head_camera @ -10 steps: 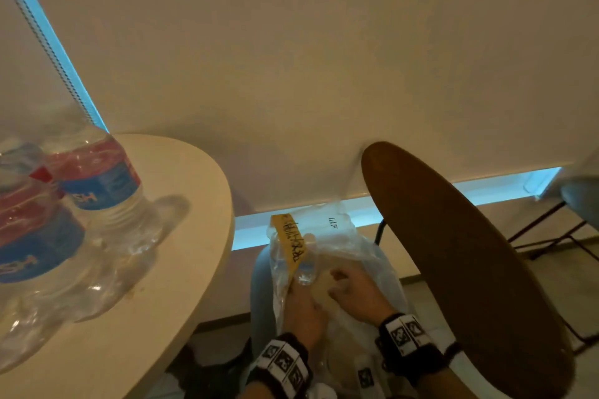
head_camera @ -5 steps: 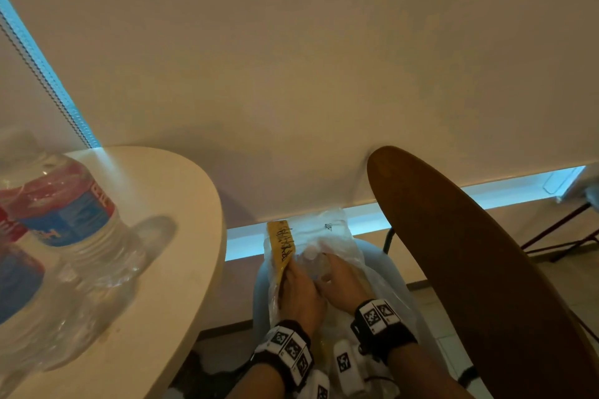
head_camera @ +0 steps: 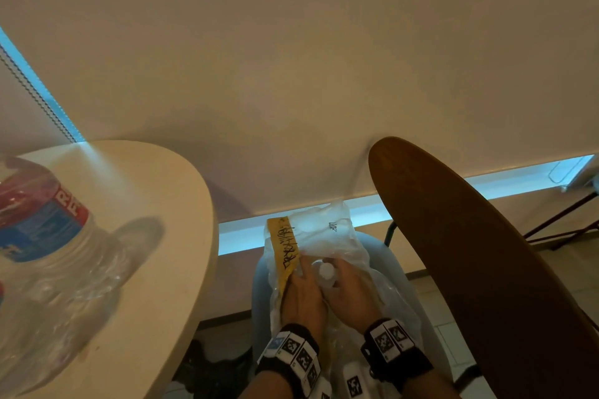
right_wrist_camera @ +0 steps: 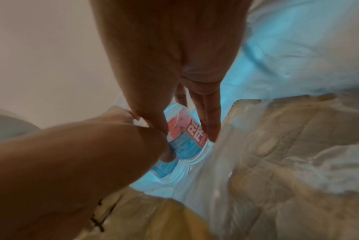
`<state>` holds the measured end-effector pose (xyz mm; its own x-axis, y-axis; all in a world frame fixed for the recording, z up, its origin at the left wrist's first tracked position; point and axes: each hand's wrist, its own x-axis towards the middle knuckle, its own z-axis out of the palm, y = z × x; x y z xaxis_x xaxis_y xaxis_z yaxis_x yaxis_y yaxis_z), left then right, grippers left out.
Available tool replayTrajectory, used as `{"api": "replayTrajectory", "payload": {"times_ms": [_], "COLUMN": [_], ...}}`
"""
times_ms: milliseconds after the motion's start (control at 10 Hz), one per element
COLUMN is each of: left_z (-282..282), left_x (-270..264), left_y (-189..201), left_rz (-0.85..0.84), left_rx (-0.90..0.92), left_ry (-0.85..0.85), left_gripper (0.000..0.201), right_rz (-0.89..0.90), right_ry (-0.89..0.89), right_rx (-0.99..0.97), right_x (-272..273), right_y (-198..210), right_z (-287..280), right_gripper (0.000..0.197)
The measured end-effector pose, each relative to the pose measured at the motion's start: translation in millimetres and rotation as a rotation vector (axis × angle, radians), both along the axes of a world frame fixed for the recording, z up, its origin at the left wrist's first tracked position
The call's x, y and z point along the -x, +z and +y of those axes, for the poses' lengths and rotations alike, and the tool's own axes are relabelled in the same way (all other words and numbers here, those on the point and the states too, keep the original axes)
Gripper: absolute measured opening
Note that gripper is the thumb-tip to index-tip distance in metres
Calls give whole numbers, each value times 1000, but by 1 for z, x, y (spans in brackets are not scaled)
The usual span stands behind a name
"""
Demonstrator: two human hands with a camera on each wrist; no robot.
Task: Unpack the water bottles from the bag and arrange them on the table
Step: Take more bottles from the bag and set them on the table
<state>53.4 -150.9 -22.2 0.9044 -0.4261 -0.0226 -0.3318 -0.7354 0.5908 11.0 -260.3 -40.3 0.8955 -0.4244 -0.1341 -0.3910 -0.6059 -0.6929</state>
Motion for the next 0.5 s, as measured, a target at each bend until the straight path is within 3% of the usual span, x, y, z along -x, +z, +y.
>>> {"api": "replayTrajectory", "payload": {"times_ms": [100,200,300,400,500], "left_z": [3,4,8,19,29], "left_x": [4,8,13,17,25], "left_y": [1,2,1,2,6], "left_rz": [-35,-52,-122,-193,-239], "left_rx": [-136,-185,-283,-348,-267], "left_ry": [-67,-144,-176,-255,-314], "left_gripper": [23,52,51,67,63], "right_rz": [101,145,227,155,-11], "right_ry": [-64,-5,111,-55,-111], "right_rx": [8,65,153,-41,46], "right_x": [2,5,23,42,68], "right_y": [-15,-18,-27,-21,2], "right_z": [-1,-1,-1,5,12], "right_gripper": [56,53,68,95,79]}}
